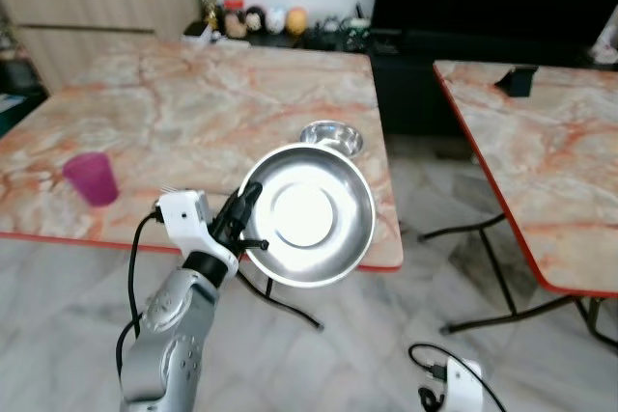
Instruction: Setting the table
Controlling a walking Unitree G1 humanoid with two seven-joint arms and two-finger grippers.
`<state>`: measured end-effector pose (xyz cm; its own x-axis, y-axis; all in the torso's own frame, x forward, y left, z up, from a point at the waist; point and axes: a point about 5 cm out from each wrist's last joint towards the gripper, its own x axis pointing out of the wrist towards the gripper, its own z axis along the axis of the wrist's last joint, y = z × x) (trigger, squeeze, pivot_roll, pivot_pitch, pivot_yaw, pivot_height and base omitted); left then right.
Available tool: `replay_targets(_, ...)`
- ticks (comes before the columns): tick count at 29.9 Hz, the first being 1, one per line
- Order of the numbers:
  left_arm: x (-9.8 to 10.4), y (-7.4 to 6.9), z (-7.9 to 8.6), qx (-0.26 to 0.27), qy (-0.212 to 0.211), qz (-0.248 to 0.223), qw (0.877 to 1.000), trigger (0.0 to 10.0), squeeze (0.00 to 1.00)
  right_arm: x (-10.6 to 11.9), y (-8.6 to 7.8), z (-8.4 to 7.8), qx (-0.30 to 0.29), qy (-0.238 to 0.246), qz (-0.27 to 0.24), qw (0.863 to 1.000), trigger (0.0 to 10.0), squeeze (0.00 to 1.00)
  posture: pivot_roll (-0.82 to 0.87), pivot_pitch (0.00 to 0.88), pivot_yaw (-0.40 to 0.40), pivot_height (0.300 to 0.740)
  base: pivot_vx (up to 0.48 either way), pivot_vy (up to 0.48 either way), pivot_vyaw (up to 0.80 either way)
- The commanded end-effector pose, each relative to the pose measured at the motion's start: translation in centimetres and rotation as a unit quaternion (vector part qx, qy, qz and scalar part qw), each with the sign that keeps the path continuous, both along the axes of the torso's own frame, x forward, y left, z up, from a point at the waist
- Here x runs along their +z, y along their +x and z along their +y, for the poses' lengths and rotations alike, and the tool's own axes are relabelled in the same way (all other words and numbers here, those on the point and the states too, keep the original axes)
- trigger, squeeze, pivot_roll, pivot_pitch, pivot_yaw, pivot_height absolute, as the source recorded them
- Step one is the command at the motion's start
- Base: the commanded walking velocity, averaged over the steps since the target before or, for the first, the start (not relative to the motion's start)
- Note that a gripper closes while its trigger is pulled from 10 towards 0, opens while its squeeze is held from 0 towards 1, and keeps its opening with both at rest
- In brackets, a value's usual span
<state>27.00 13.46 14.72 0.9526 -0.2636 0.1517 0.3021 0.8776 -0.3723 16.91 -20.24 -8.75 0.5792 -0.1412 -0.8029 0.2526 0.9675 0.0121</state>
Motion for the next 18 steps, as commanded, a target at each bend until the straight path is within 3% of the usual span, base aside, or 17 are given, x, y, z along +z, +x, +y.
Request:
replay_targets(1, 1.14, 0.27, -0.43, -0.006, 0.004, -0.026, 1.0, 10.0, 0.0, 0.07, 0.18, 0.05, -0.003, 0.001, -0.003, 1.0, 10.0, 0.0, 0.09, 0.0, -0.065, 0.74, 0.0, 0.0, 0.0)
replay_targets(18, 1.13, 0.42, -1.03, -0.018, 0.013, -0.025, 0.999, 10.0, 0.0, 0.16, 0.37, 0.04, -0.003, 0.0, -0.005, 1.0, 10.0, 0.0, 0.08, 0.0, -0.062, 0.74, 0.0, 0.0, 0.0)
